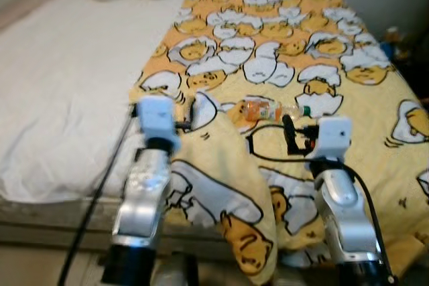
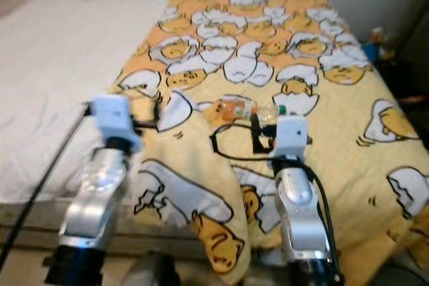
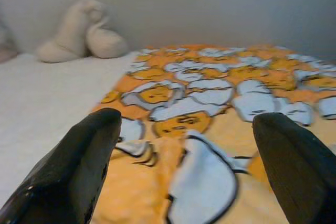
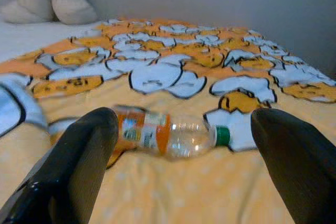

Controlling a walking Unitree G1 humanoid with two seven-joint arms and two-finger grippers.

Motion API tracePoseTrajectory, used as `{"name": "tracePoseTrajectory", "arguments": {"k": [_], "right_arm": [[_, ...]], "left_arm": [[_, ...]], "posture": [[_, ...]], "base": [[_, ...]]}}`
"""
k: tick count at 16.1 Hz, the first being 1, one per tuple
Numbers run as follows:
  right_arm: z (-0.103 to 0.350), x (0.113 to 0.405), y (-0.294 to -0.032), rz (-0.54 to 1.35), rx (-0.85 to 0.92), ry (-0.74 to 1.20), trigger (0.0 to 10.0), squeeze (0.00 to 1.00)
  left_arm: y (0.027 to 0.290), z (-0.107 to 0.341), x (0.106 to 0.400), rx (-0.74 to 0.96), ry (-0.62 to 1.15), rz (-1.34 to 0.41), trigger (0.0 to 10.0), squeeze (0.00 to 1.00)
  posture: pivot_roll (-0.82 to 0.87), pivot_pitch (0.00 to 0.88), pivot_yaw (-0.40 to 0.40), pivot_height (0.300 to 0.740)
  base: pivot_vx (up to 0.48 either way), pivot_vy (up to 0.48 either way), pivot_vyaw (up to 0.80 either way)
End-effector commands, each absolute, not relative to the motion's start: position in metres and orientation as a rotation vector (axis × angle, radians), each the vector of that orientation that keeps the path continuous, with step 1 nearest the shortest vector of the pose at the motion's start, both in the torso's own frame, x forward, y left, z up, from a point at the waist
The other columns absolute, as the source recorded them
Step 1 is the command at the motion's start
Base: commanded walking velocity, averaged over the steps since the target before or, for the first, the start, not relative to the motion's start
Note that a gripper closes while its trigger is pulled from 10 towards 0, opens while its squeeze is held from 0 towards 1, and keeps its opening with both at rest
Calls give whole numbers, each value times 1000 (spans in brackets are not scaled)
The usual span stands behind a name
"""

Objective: Clean up the room

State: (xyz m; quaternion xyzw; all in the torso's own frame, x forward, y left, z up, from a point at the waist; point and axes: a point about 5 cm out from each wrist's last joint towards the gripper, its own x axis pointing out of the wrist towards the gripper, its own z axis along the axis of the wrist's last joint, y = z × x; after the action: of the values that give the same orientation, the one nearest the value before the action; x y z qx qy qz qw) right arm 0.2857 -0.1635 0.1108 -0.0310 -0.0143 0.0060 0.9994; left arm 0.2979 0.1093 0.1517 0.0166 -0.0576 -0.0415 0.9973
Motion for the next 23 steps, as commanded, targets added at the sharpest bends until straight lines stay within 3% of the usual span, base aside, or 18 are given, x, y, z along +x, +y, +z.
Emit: {"name": "tracePoseTrajectory", "arguments": {"k": [1,4,11,17,21,23], "right_arm": [[114,289,-165,8,-57,-52,10000,4],[122,294,-166,4,-60,-96,10000,0],[117,295,-170,-6,-61,-82,10000,12],[111,285,-176,-31,-64,-62,10000,8],[96,246,-196,-153,-67,5,10000,12],[78,195,-209,-235,-127,107,10000,20]], "left_arm": [[109,159,301,21,-135,-75,10000,0],[103,175,308,47,-203,-80,10000,0],[101,175,319,43,-181,-83,10000,0],[71,181,340,138,-162,-271,10000,0],[70,205,391,308,-104,-485,10000,0],[62,211,400,387,-86,-552,10000,0]], "posture": [[-126,0,43,697],[-153,0,63,697],[-167,0,66,697],[-218,0,75,697],[-308,17,101,697],[-349,67,116,697]], "base": [[480,0,0],[480,0,0],[480,0,0],[400,0,0],[0,0,0],[0,0,0]]}}
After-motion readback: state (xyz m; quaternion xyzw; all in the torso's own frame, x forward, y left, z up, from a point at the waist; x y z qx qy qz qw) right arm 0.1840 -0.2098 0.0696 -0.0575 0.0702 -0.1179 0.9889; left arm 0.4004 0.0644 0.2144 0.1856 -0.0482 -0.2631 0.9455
